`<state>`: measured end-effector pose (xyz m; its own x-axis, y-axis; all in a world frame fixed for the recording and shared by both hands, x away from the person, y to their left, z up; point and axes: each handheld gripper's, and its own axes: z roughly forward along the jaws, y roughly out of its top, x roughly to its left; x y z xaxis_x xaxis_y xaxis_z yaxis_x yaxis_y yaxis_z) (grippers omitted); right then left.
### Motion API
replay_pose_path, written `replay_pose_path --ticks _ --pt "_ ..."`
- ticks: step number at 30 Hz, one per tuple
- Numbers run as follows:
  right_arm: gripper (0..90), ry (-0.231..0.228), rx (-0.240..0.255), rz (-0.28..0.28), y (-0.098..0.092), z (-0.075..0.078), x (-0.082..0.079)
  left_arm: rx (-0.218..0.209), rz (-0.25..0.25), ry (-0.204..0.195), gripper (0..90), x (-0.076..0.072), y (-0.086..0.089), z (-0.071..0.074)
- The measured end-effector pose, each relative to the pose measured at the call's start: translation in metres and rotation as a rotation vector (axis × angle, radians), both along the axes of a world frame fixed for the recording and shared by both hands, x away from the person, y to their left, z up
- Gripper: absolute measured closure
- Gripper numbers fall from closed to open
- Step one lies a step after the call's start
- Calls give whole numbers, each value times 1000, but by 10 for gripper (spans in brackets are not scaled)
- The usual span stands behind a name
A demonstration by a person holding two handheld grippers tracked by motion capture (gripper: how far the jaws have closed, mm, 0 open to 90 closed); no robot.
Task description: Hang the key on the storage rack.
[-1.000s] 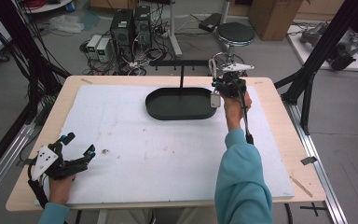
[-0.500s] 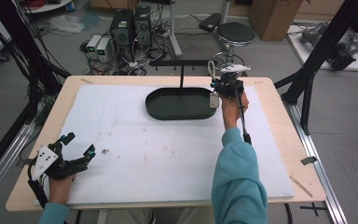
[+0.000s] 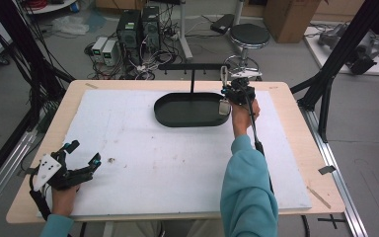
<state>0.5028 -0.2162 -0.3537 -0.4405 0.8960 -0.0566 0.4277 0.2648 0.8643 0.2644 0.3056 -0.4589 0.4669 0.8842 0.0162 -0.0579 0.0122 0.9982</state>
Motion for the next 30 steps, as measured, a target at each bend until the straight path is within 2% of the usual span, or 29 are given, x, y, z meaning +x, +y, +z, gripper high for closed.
replay_pose_path --ticks 4,11,22,23,26,28,29,30 --pt "824 16 2 -2 1 -2 1 1 0 0 114 0 0 0" --pt "823 33 37 5 2 -7 4 0 0 -2 114 0 0 0" --pt "790 38 29 12 2 -6 3 0 0 -1 114 0 0 0" --pt "742 30 28 16 1 -6 4 -1 0 -1 114 0 0 0" --pt "732 33 33 20 1 -5 3 1 0 -2 114 0 0 0" --pt "631 33 49 32 0 -3 2 3 -1 -3 114 0 0 0" --pt "631 33 49 32 0 -3 2 3 -1 -3 114 0 0 0" --pt "563 34 64 42 -1 -2 1 1 0 -2 113 0 0 0"
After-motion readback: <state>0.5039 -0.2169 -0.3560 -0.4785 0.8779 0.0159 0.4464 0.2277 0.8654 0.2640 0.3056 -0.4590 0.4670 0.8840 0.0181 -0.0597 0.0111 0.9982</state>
